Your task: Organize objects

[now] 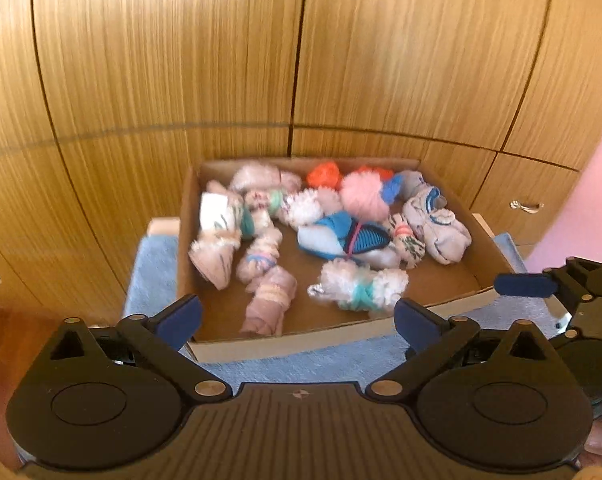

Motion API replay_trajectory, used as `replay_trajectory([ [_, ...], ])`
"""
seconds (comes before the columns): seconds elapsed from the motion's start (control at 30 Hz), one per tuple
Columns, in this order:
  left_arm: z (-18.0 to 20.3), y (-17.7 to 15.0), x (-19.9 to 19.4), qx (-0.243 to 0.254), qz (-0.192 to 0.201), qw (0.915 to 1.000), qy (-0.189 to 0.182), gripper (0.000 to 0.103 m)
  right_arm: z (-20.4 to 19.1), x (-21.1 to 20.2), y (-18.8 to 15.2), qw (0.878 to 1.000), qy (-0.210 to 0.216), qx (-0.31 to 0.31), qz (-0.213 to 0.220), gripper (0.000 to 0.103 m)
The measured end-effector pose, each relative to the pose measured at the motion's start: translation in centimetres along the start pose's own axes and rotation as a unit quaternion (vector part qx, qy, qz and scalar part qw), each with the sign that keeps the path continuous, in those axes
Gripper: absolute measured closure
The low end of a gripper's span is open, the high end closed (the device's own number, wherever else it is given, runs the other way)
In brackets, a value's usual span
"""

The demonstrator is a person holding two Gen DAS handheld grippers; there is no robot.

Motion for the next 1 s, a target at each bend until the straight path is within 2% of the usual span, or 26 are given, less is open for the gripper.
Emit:
replay_trajectory([
  [0.23,0.6,-1.2,-2.0,-0.01,0.059,0.9982,0.007,0.001,0.2,-1.4,-1.4,0.999,0.011,0.021,0.027,0.001],
  [0.47,1.7,-1.5,-3.8,0.016,0.105,0.994,0.026,0.001,0.4,-2.0,-1.8,0.999,0.01,0.023,0.036,0.001],
  [0.63,1.5,-0.8,-4.4,0.007,0.114,0.9931,0.028,0.0,0.3,-2.7,-1.6,0.999,0.009,0.019,0.044,0.001],
  [0.87,1.6,0.4,-7.1,0.012,0.145,0.9868,0.072,0.0,0.0,-3.8,-1.1,0.998,0.009,0.015,0.061,0.001],
  [1.0,1.8,1.3,-8.7,0.019,0.165,0.9831,0.078,0.0,-0.2,-4.1,-0.8,0.998,0.011,0.011,0.068,0.001],
])
Point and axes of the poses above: each gripper's, at about its wrist camera, not at the fingertips, and x roughly the way its jaws point, z to its right, y to its top, the point moved 3 cm from there along x, roughly the way its jaws point, and after that the axes turned 15 degrees about -z, right-handed, at the moved point
